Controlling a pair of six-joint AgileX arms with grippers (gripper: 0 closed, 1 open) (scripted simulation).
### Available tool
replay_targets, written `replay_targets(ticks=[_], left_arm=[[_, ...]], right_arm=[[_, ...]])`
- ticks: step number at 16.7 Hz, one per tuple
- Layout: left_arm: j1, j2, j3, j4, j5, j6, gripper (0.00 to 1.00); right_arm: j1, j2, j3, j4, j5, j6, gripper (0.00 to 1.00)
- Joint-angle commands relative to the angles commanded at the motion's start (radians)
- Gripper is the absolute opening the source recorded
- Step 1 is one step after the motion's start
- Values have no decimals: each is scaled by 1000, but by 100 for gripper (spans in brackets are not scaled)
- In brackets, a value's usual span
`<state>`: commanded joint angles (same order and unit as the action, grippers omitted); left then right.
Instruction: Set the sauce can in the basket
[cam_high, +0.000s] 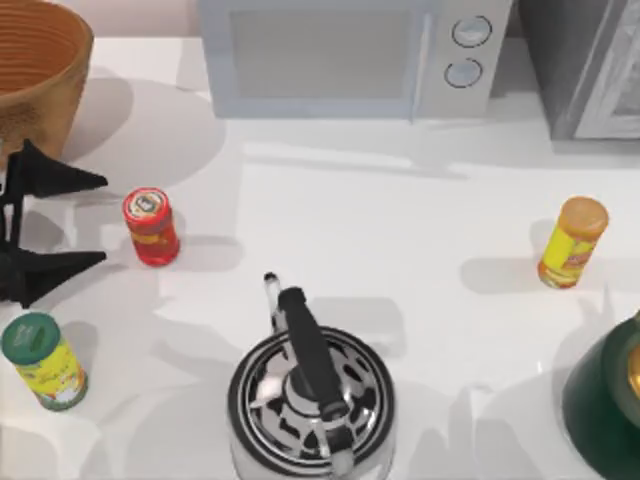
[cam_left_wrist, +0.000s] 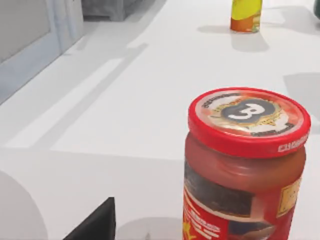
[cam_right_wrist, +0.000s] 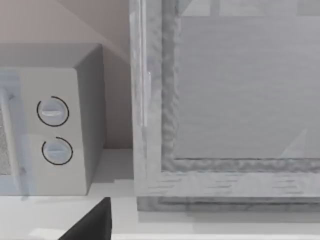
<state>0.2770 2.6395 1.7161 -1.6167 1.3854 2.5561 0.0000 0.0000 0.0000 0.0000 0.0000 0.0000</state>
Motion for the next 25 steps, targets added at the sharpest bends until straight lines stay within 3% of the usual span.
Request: replay_targets(ticks=[7, 10, 15, 25], left_arm=[[13, -48, -15, -23, -1, 4, 100], [2, -52, -48, 39, 3, -38, 100], [-49, -85, -150, 296, 37, -230, 100], [-149, -205, -361, 961, 84, -809, 100]], right_arm=[[0, 0, 0, 0, 0, 0, 100], [0, 0, 0, 0, 0, 0, 100], [0, 0, 0, 0, 0, 0, 100], [0, 0, 0, 0, 0, 0, 100]])
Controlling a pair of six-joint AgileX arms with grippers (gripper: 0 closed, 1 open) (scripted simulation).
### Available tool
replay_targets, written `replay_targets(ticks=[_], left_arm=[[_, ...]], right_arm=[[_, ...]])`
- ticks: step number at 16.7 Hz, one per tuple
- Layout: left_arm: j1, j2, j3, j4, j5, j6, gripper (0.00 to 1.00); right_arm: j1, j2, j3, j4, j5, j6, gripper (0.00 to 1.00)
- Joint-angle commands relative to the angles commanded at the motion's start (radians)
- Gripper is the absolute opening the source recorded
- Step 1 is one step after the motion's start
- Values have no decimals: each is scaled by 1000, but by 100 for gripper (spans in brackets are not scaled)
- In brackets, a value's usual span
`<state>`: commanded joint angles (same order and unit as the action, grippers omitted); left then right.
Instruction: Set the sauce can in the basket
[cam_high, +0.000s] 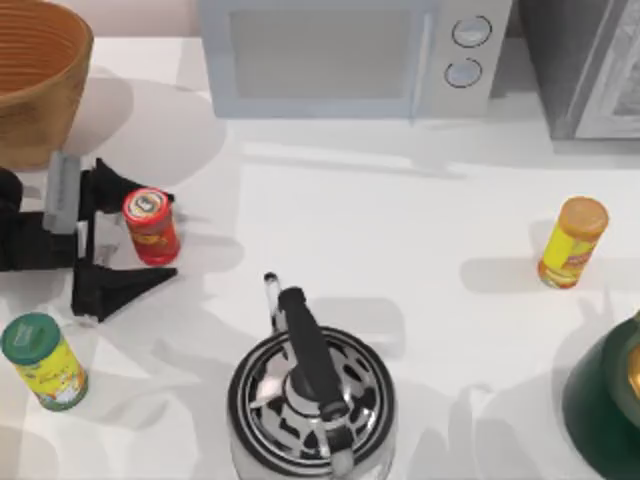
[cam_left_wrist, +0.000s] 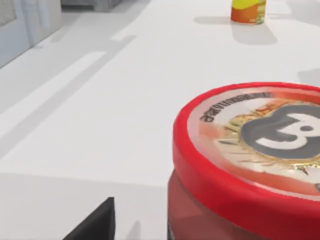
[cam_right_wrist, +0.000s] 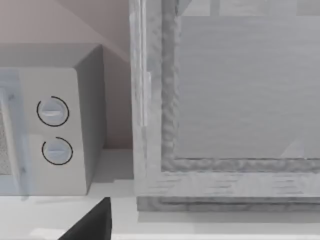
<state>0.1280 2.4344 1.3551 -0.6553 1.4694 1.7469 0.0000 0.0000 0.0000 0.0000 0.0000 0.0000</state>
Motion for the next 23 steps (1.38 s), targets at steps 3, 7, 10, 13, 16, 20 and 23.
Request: replay_targets(ticks=[3, 7, 10, 13, 16, 20, 23], left_arm=[[-16, -24, -31, 144, 1, -138, 100], [-25, -35, -41, 238, 0, -233, 100], [-25, -35, -41, 240, 0, -235, 100], [-25, -35, -41, 240, 0, -235, 92], [-25, -35, -41, 240, 0, -235, 70], [-25, -35, -41, 240, 0, -235, 40], [-25, -35, -41, 240, 0, -235, 17]], right_arm=[[0, 0, 0, 0, 0, 0, 100], [0, 0, 0, 0, 0, 0, 100], [0, 0, 0, 0, 0, 0, 100], [0, 0, 0, 0, 0, 0, 100], [0, 0, 0, 0, 0, 0, 100], [0, 0, 0, 0, 0, 0, 100], [0, 0, 0, 0, 0, 0, 100]])
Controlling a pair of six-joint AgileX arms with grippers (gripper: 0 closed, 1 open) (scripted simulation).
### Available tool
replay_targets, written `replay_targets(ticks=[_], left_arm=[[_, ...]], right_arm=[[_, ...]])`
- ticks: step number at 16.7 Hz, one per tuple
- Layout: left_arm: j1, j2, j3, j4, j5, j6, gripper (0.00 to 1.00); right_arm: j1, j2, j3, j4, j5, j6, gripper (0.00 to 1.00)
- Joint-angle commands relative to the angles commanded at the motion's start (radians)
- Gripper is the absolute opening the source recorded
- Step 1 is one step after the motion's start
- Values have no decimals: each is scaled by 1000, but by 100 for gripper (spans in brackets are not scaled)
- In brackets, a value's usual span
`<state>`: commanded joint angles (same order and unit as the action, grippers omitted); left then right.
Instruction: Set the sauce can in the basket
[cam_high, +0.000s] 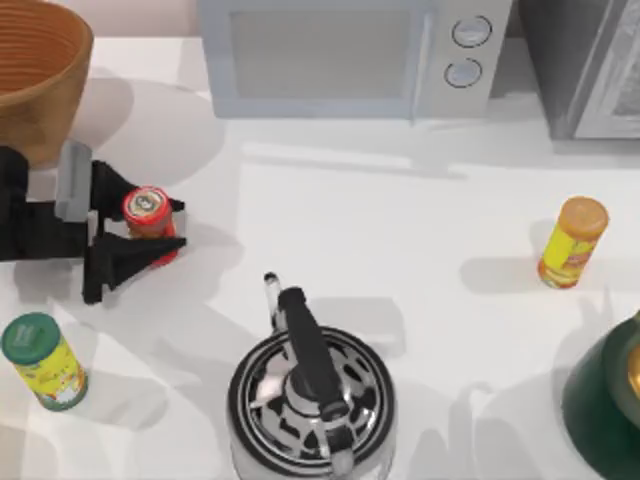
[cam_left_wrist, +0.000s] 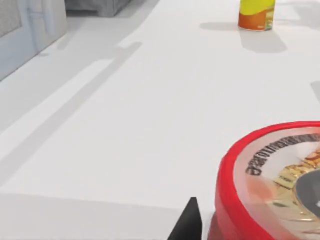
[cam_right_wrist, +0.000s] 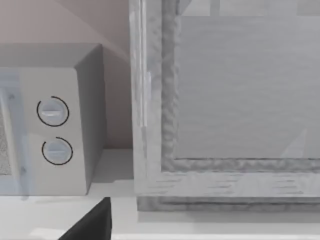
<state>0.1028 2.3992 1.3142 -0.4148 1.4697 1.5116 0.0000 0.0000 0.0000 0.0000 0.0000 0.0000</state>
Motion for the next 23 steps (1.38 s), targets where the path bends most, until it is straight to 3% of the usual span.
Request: replay_targets(ticks=[2, 3, 13, 23], left_arm=[[0, 0, 0, 0, 0, 0, 2], [0, 0, 0, 0, 0, 0, 0], [4, 1, 0, 1, 0, 1, 0], [-126, -153, -98, 130, -54, -109, 0]], right_arm=[[0, 0, 0, 0, 0, 0, 100], [0, 0, 0, 0, 0, 0, 100], [0, 0, 0, 0, 0, 0, 100], [0, 0, 0, 0, 0, 0, 100]])
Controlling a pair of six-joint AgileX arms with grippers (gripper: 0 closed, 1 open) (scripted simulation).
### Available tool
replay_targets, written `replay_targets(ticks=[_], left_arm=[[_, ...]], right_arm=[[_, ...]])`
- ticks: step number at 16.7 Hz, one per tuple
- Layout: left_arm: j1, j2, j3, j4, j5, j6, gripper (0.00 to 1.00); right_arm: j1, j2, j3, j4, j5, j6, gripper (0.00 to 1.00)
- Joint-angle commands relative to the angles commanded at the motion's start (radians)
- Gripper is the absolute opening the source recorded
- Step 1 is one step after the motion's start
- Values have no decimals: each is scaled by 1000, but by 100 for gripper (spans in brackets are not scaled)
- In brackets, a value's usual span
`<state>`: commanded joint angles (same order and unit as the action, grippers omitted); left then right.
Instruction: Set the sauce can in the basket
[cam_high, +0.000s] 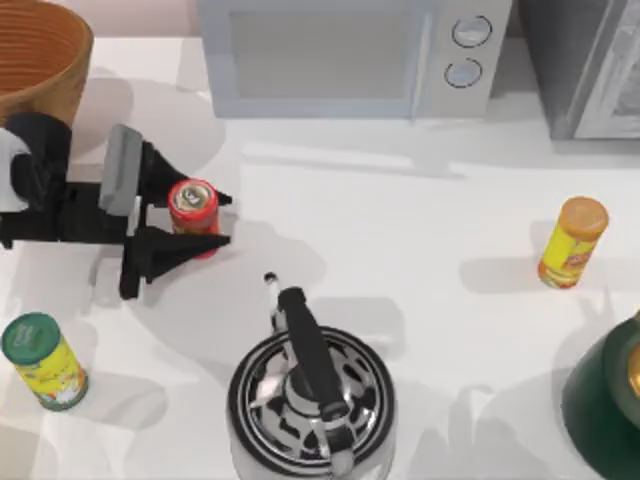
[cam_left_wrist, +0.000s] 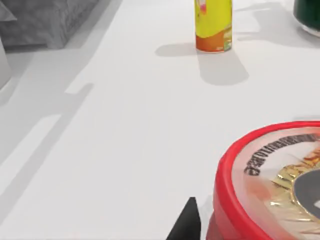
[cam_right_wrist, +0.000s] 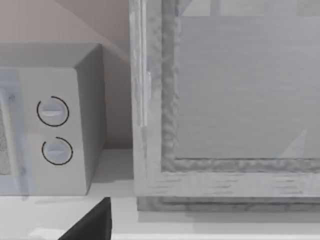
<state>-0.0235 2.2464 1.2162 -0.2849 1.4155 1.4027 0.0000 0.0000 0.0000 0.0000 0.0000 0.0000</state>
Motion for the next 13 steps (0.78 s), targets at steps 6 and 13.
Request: replay_targets(ticks=[6, 13], left_arm=[[-44, -113, -37, 89, -58, -125, 0], [-94, -191, -57, 168, -95, -264, 0]], right_arm=[[0, 0, 0, 0, 0, 0, 100], [0, 0, 0, 0, 0, 0, 100]])
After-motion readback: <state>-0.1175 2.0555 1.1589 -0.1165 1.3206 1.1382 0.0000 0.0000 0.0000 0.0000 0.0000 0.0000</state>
